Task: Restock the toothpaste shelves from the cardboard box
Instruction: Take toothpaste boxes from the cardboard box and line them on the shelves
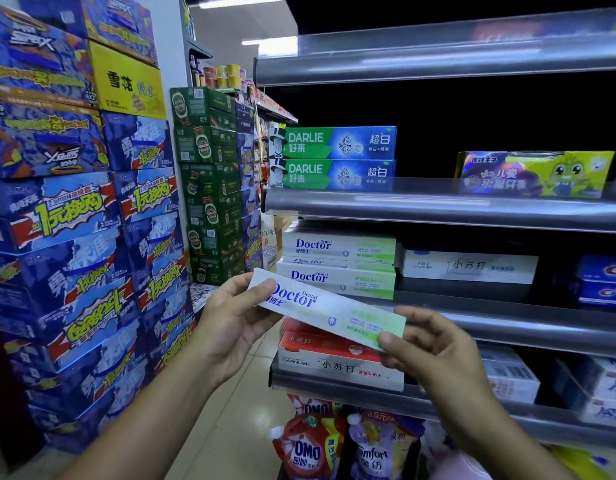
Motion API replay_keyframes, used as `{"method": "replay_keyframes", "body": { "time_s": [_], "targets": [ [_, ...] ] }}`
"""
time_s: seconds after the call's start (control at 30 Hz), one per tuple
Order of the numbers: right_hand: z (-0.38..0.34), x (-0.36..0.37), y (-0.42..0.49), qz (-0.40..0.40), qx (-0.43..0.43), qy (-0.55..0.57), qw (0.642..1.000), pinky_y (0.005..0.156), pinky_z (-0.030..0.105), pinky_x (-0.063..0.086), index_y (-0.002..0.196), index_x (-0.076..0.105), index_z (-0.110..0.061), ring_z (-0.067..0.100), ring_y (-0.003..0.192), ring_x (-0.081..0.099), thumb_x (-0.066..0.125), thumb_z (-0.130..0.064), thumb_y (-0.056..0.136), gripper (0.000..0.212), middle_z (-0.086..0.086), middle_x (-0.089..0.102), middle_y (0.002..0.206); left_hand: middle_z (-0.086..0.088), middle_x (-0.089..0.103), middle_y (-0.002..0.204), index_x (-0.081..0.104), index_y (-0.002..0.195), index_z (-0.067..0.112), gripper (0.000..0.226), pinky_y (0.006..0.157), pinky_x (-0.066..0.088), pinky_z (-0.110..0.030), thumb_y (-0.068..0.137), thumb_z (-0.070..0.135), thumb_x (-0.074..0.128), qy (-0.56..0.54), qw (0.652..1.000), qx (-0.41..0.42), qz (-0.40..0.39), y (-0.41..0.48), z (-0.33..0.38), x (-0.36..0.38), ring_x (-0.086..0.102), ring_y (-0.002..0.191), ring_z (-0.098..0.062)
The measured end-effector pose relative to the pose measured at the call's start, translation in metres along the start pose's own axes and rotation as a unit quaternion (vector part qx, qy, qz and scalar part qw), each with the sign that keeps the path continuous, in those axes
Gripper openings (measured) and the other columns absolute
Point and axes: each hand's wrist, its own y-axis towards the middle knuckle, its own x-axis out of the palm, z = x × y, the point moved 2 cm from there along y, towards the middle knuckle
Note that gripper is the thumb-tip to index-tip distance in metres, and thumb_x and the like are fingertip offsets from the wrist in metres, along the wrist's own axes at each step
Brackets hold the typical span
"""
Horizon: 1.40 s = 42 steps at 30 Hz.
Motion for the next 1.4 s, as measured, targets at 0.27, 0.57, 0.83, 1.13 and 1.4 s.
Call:
{"method": "replay_keyframes", "body": {
  "time_s": [0.27,0.57,0.83,1.13,1.4],
  "targets": [
    [-0.018,-0.002,0.042,0.107,-0.105,-0.068,0.986,0.074,0.022,0.060,0.101,0.073,-0.012,0.016,0.088,0.076,0.085,-0.004,0.075,0.030,-0.001,0.079,0.092,-0.006,0.078,0.111,0.070,0.119,0.013,0.069,0.086,0.061,-0.043,0.063,0.044,0.094,0.162,0.978,0.118,0.048,0.035,0.007,0.016,0.074,0.105,-0.032],
    [-0.026,0.008,0.099,0.167,-0.120,-0.306,0.930,0.080,0.036,0.059,0.104,0.076,-0.017,0.012,0.083,0.069,0.081,-0.028,0.084,0.023,-0.015,0.069,0.083,0.010,0.079,0.101,0.079,0.111,0.026,0.058,0.089,0.061,-0.044,0.064,0.060,0.085,0.343,0.928,0.111,0.089,0.079,0.009,0.012,0.075,0.097,-0.017],
    [-0.018,0.006,0.113,0.163,-0.070,-0.424,0.888,0.069,0.036,0.058,0.089,0.074,-0.020,0.017,0.077,0.067,0.082,-0.035,0.080,0.020,-0.006,0.071,0.080,0.018,0.074,0.069,0.080,0.083,0.032,0.029,0.066,0.060,-0.025,0.063,0.048,0.095,0.448,0.871,0.129,0.156,0.098,0.003,0.002,0.072,0.070,-0.005],
    [-0.025,0.016,0.140,0.162,-0.040,-0.495,0.853,0.056,0.036,0.055,0.076,0.067,-0.006,0.024,0.067,0.061,0.079,-0.022,0.081,0.020,0.007,0.064,0.072,0.001,0.073,0.101,0.075,0.116,0.009,0.061,0.094,0.056,-0.036,0.070,0.046,0.092,0.488,0.847,0.121,0.174,0.120,0.000,0.016,0.069,0.094,-0.019],
    [-0.025,0.018,0.143,0.162,-0.018,-0.494,0.854,0.063,0.040,0.060,0.084,0.069,-0.003,0.027,0.071,0.063,0.078,-0.020,0.083,0.019,0.010,0.068,0.080,-0.004,0.075,0.114,0.073,0.122,0.011,0.058,0.094,0.051,-0.031,0.078,0.044,0.088,0.508,0.837,0.105,0.175,0.121,-0.002,0.020,0.067,0.106,-0.024]
  ]
}}
